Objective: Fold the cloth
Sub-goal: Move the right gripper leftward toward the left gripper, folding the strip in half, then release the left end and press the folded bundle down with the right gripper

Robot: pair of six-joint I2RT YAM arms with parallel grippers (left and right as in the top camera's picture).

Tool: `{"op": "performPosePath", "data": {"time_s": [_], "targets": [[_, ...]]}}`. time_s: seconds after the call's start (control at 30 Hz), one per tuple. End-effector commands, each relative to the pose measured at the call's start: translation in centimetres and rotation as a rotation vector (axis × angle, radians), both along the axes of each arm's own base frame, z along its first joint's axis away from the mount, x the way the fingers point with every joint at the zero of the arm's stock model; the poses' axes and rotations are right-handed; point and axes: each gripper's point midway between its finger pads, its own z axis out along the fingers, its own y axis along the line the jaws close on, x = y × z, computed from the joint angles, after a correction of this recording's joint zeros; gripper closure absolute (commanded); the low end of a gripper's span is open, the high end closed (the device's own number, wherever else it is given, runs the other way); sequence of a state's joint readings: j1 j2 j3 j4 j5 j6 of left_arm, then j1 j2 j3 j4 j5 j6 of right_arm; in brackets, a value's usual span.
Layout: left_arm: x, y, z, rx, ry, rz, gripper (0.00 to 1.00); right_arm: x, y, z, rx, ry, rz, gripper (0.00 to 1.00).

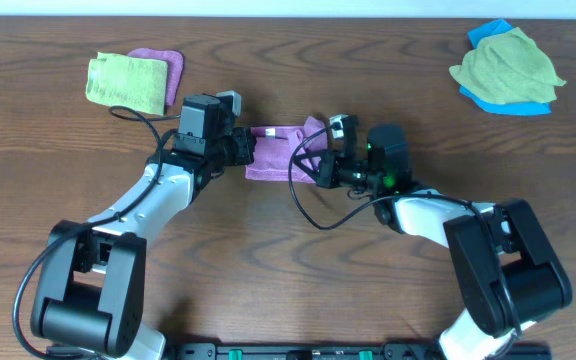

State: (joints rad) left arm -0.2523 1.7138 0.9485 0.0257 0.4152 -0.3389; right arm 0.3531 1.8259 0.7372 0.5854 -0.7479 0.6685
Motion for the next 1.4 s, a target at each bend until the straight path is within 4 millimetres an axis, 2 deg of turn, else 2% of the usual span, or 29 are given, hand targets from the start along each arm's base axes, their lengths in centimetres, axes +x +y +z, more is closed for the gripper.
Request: {"op": "performPosePath", "data": {"time_s": [0.0,0.17,0.4,0.53,0.77,0.97,1.07,1.37], "targets": [[-0.1,0.0,0.0,0.007,-0.005,-0.013,0.94,0.3,1.2,1.0,0.006,-0.037,0.031,0.99],[0.3,0.8,1.6,0.002,-0.041,0.008,0.94,0.0,2.1,1.1,-0.007,-0.032,0.059,0.99],[0.6,3.7,5.5,-0.008,-0.110,0.076,0.94,-1.0,2.8,0.2,-0.039,-0.008,0.080,0.99],[0.0,5.3,8.3,-0.013,-0.154,0.111,0.94,-1.5,3.5,-0.1,-0.059,-0.017,0.090,0.99],[-1.9,6.1,11.9,-0.012,-0.205,0.116,0.94,-0.8,3.6,-0.5,-0.100,-0.035,0.038,0.99],[-4.1,6.3,12.7,-0.010,-0.176,0.108,0.94,0.4,3.0,-0.7,-0.140,-0.064,-0.025,0.99],[-5.0,6.1,12.6,-0.010,-0.154,0.094,0.94,0.9,3.5,-0.1,-0.141,-0.088,-0.034,0.99],[-5.8,6.2,13.5,-0.011,-0.172,0.085,0.94,1.4,4.9,1.0,-0.158,-0.117,-0.038,0.99]]}}
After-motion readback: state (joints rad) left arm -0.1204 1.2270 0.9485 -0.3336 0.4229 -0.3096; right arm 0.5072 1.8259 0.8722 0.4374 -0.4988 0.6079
